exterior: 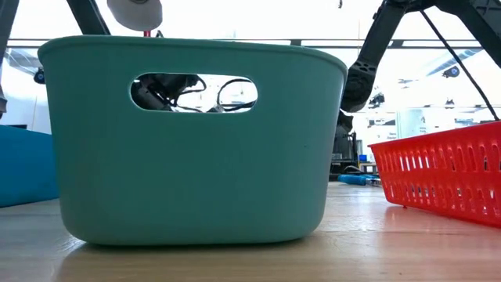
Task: Pick & Place School Supplies
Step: Put the crayon box into the blue bin
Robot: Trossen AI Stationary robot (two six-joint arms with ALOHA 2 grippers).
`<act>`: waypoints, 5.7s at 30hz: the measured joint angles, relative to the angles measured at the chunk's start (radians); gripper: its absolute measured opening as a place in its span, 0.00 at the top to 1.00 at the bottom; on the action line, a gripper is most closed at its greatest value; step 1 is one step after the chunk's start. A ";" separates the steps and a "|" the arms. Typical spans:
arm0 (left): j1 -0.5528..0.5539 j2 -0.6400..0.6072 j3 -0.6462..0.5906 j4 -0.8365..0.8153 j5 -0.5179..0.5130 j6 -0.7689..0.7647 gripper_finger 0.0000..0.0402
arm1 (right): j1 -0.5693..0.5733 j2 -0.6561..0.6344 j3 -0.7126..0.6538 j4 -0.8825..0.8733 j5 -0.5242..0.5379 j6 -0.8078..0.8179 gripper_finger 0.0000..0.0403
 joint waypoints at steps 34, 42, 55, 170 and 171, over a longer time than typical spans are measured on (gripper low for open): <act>0.002 0.001 0.003 0.034 0.003 -0.006 0.90 | 0.000 -0.018 0.001 -0.006 0.000 0.005 0.83; 0.002 0.001 0.003 0.034 0.004 -0.019 0.91 | 0.000 -0.133 0.001 -0.079 0.075 -0.019 0.83; 0.002 -0.018 0.022 0.034 0.004 -0.003 0.91 | 0.000 -0.316 -0.010 -0.234 0.130 -0.061 0.83; -0.895 -0.808 -0.054 -1.225 0.316 -0.323 0.67 | 0.026 -0.729 -0.167 -0.369 0.071 -0.159 0.83; -0.895 -0.808 -0.046 -1.239 0.316 -0.305 0.67 | 0.026 -0.729 -0.167 -0.369 0.071 -0.162 0.83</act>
